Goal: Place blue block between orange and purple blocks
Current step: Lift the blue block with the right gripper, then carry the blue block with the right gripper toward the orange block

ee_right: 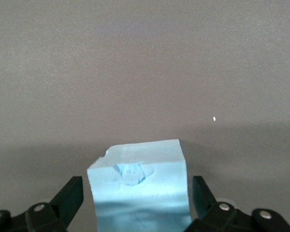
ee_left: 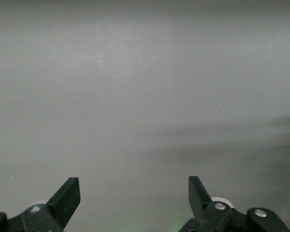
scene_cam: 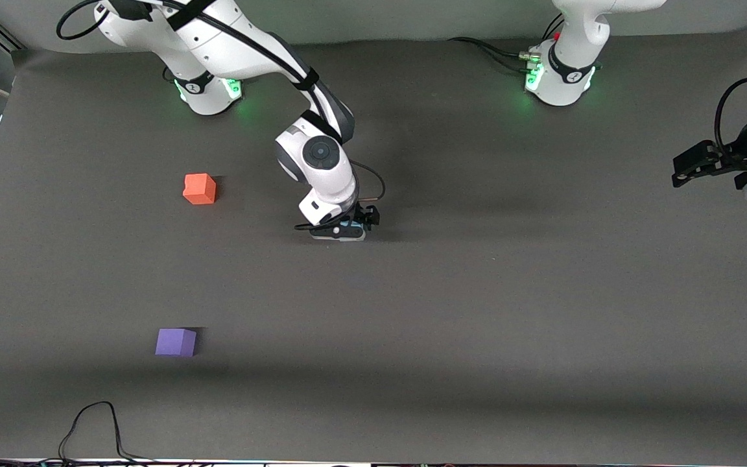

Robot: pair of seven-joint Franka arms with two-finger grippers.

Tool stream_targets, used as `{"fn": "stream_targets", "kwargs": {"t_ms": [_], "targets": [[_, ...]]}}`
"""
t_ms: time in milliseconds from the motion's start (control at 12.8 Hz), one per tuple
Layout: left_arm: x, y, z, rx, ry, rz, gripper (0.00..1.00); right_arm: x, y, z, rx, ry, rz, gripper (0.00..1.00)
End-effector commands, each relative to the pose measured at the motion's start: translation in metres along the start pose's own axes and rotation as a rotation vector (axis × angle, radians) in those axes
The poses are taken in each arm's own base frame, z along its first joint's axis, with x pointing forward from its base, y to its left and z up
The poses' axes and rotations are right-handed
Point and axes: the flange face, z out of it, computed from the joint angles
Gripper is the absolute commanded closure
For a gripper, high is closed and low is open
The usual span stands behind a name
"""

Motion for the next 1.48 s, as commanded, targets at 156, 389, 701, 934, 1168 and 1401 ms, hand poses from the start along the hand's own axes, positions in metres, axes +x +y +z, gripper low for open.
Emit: {"fn": "stream_targets", "kwargs": {"t_ms": [156,389,701,934,1168,1401], "targets": [[-0.002,-0.001,-0.003,0.011,0.000,0.025,0.00,0.003,-0.001,-0.012,0.006,0.024,-0.032,0.51],[-0.003,0.000,-0.002,0.001,-0.008,0.023,0.00,0.027,0.003,-0.059,0.010,0.052,-0.051,0.53],[-0.003,0.001,0.000,-0.001,-0.017,0.025,0.00,0.094,0.027,-0.204,-0.065,-0.001,-0.084,0.53],[-0.001,0.002,0.004,-0.001,-0.026,0.027,0.00,0.132,0.052,-0.325,-0.006,-0.025,-0.028,0.53],[0.001,0.001,0.003,0.001,-0.020,0.033,0.00,0.158,0.090,-0.396,0.019,-0.019,-0.008,0.53],[0.001,0.001,0.001,0.001,-0.012,0.031,0.00,0.172,0.133,-0.427,0.047,0.000,0.057,0.53]]}}
